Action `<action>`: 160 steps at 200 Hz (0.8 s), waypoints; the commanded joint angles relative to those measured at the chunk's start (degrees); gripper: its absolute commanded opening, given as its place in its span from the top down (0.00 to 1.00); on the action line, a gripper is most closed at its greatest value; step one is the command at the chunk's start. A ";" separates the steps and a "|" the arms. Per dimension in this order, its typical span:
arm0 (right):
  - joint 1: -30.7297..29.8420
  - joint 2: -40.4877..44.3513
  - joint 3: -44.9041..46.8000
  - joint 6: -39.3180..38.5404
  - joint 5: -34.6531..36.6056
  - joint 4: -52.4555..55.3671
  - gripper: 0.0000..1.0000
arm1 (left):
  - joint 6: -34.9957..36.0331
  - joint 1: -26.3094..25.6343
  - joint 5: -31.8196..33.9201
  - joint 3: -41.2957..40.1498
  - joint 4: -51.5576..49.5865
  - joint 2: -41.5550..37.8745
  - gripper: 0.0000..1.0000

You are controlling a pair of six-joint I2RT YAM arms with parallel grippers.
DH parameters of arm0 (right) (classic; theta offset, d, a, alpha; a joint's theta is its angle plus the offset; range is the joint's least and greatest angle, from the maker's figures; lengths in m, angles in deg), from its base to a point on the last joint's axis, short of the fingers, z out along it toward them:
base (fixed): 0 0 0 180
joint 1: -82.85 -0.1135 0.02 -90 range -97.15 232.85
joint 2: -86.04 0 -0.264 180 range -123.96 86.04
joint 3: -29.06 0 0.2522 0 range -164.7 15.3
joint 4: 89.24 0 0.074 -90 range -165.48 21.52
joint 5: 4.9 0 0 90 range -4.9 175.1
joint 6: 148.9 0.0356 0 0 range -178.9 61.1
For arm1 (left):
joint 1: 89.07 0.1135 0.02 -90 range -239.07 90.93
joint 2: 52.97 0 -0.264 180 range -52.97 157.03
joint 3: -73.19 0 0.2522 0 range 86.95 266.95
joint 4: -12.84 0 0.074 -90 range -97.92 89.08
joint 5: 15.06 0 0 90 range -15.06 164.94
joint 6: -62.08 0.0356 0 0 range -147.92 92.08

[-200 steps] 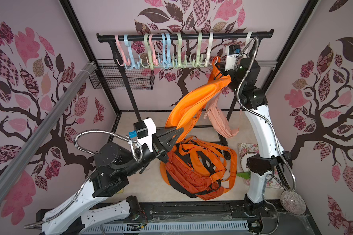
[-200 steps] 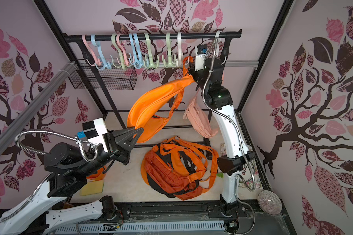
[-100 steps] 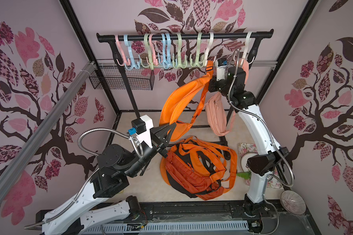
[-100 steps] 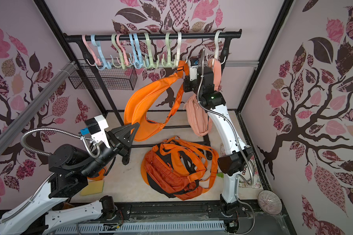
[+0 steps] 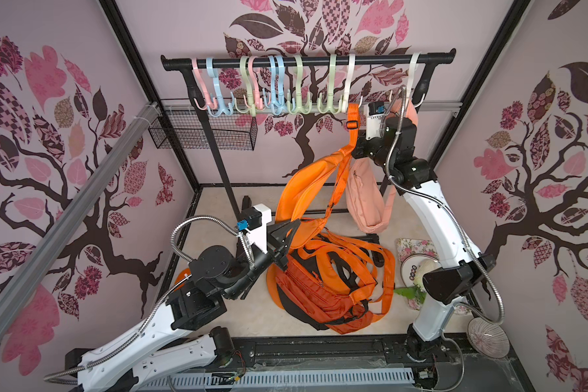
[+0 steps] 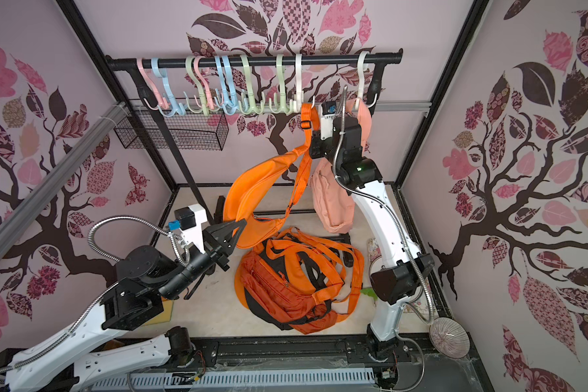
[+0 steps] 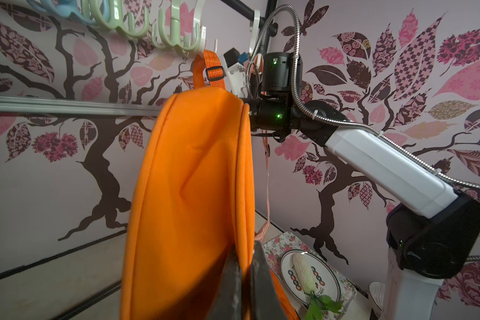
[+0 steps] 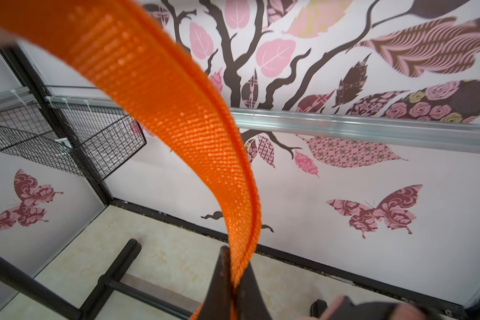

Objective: Hang the bag on a hook
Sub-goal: Hang the bag on the hook.

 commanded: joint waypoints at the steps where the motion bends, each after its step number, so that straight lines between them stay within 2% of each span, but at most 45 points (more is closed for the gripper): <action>1: 0.30 4.81 1.86 0.19 5.77 -2.50 1.00 | -3.01 -0.28 -1.05 -2.37 2.08 1.15 1.00; 53: 0.39 13.89 14.92 -1.11 18.53 -8.45 1.00 | -4.58 -0.20 -4.21 -1.98 5.25 7.36 1.00; 84: 0.83 17.47 18.58 -1.71 22.69 -10.45 1.00 | -5.27 -0.20 -5.71 -1.50 7.04 10.40 1.00; 124: 1.05 18.64 18.99 -2.03 21.00 -9.71 1.00 | -6.44 0.24 -6.91 -1.53 8.81 12.51 1.00; 160: 1.00 20.61 20.64 -0.93 20.24 -9.01 0.85 | -7.83 0.75 -7.09 -2.70 8.08 12.43 0.98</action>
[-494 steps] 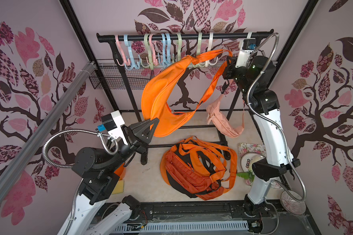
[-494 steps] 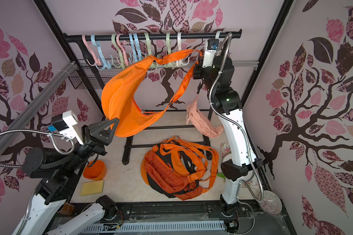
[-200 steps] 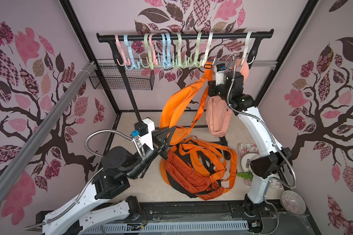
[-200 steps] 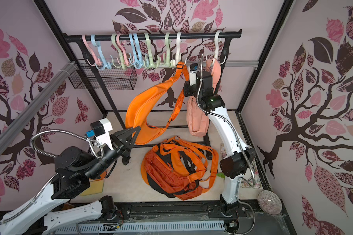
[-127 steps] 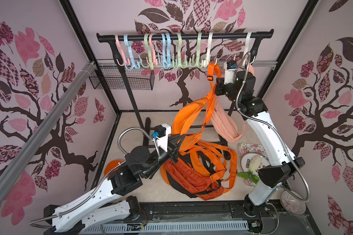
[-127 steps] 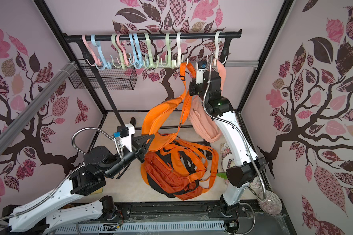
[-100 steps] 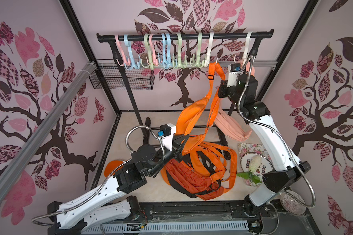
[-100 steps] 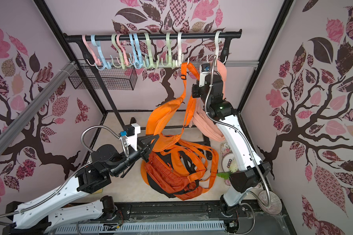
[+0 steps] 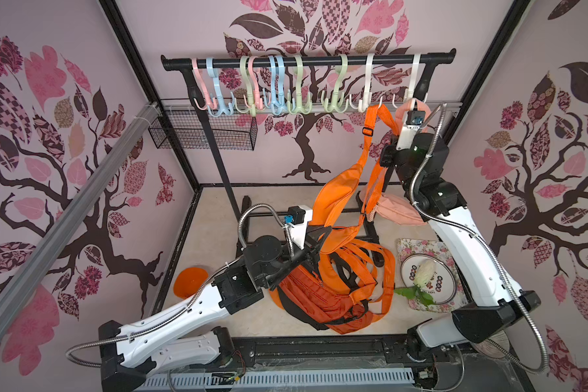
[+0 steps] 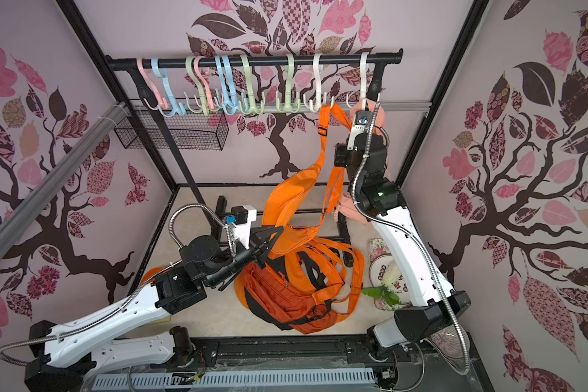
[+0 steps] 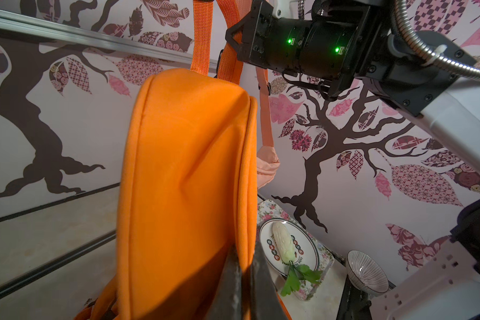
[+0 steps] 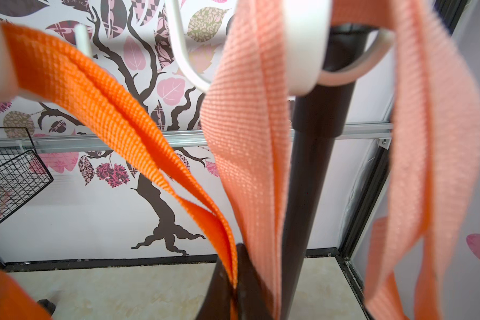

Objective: Hang the bag on a hook
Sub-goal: Hang the bag on the hook.

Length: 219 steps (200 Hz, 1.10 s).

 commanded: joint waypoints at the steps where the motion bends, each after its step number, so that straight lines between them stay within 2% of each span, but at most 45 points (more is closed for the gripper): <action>1: 0.30 3.78 0.86 0.41 0.44 -1.08 0.85 | -1.73 0.47 -1.03 -1.69 0.53 -0.38 0.97; 9: 0.31 4.54 1.36 0.82 0.10 -0.97 0.76 | -1.98 0.45 -1.11 -2.17 0.08 -0.75 0.84; 22: 0.30 5.79 2.05 1.64 -1.52 0.13 0.53 | -2.30 0.52 -0.87 -3.52 -0.40 -1.77 0.68; 33: 0.25 6.79 2.67 2.87 -2.71 1.58 0.41 | -2.91 0.53 0.01 -4.64 -1.01 -3.06 0.55; 50: 0.21 9.11 5.40 4.81 -3.46 3.58 0.30 | -3.72 0.61 1.00 -6.61 -2.32 -5.65 0.47; 76: 0.13 14.48 13.61 7.78 -4.51 4.00 0.26 | -4.71 0.61 2.78 -9.00 -5.75 -9.94 0.42; 128: -2.08 24.99 27.56 12.15 -4.72 7.14 0.24 | -8.11 0.79 6.88 -12.37 -15.90 -16.68 0.36; 161: -3.45 29.83 34.89 15.39 -6.09 11.66 0.24 | -13.61 2.19 8.58 -14.40 -24.42 -18.05 0.30; 194: -4.70 32.34 43.21 20.03 -11.27 15.40 0.24 | -21.12 9.40 3.33 -17.76 -31.51 -17.29 0.28; 219: -7.19 32.61 49.30 22.42 -13.52 16.00 0.24 | -24.29 16.68 -5.81 -20.80 -31.96 -14.55 0.27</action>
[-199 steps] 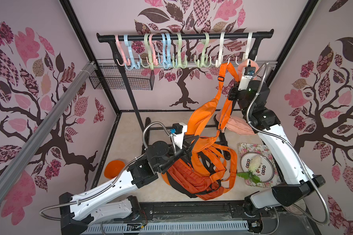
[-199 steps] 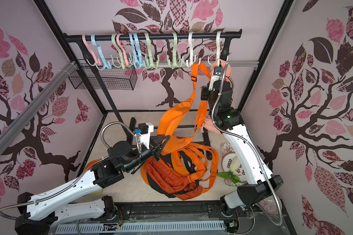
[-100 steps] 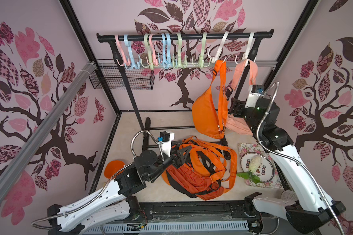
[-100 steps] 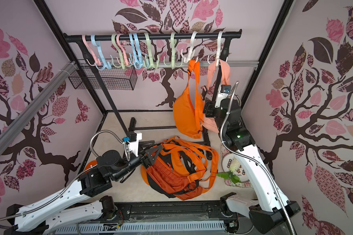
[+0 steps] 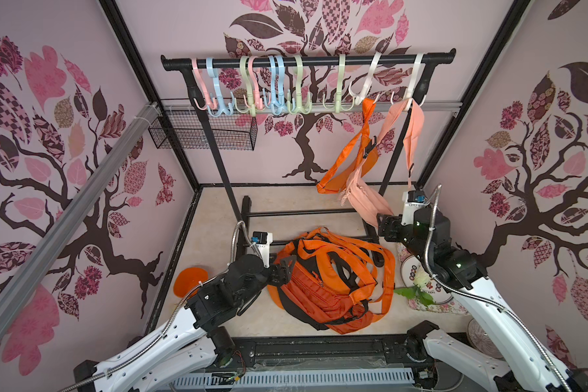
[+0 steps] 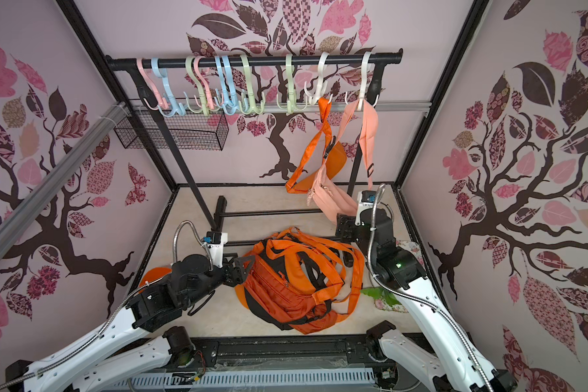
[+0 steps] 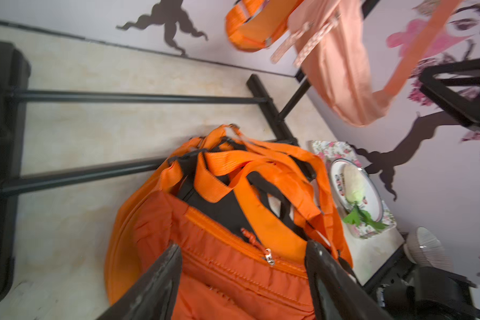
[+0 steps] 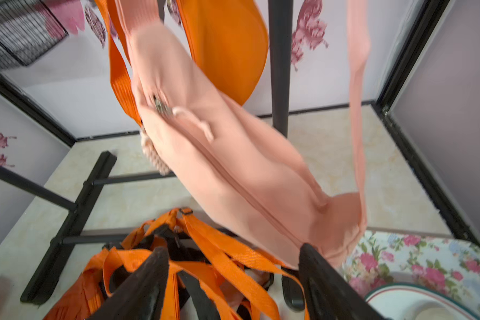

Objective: Hang the bag on a hook
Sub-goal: Hang the bag on the hook, then pick up the bag from the bag.

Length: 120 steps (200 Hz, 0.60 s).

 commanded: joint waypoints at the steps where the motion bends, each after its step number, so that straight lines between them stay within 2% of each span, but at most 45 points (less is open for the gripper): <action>1: -2.17 0.08 4.10 4.07 -4.00 3.13 0.24 | -5.54 5.30 -8.92 -3.43 -3.64 2.29 0.27; 19: -2.23 -1.07 7.11 4.79 -7.21 4.05 0.24 | -6.80 8.19 -12.67 -4.52 -3.40 4.79 0.27; 58: -2.30 -3.74 11.43 3.49 -10.69 4.70 0.22 | -8.37 8.34 -12.53 -6.14 -4.32 6.09 0.27; 89: -2.23 -11.66 11.12 0.26 -15.49 4.18 0.19 | -10.28 8.29 -13.74 -8.09 -3.33 5.62 0.27; 120: -2.27 -18.09 10.40 -1.40 -15.49 1.28 0.19 | -11.30 8.30 -13.61 -9.63 -2.30 4.90 0.26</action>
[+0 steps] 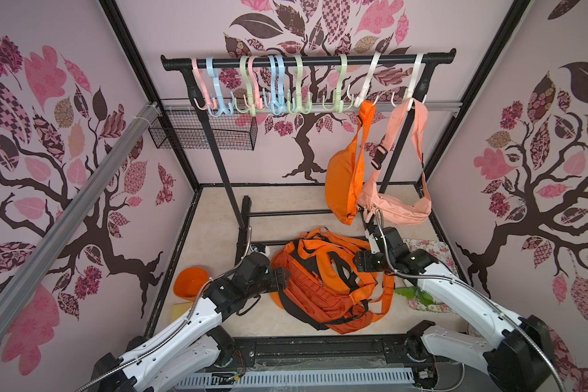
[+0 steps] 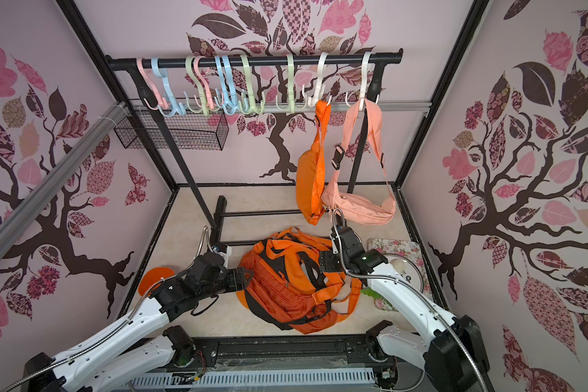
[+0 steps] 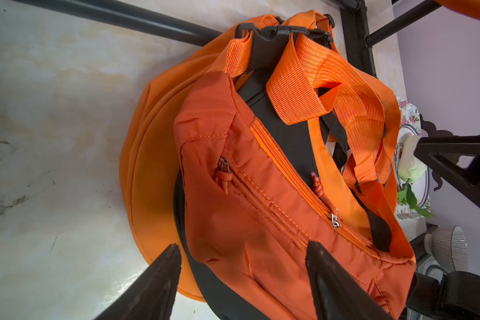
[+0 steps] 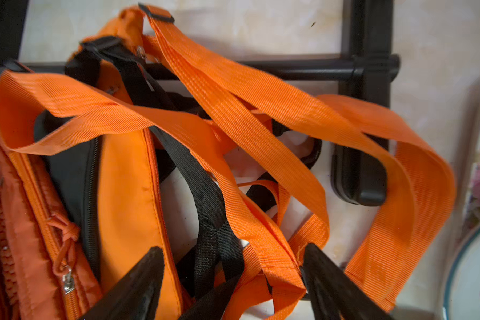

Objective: Hang the bag on a hook
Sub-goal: Pick up the bag from the bag.

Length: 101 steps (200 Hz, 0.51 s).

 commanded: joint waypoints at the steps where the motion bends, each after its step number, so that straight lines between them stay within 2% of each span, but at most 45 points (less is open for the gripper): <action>1: -0.10 -3.82 -1.88 -2.27 -1.65 -2.30 0.19 | -1.76 0.17 -0.47 -2.18 1.55 -1.02 0.26; 65: -0.13 -12.88 -4.26 -5.60 -0.77 -5.28 0.24 | -2.60 0.21 -0.76 -4.25 4.56 0.46 0.28; 101: -0.31 -15.19 -4.26 -5.86 -1.49 -5.74 0.27 | -2.56 0.31 -0.93 -4.47 6.02 1.75 0.31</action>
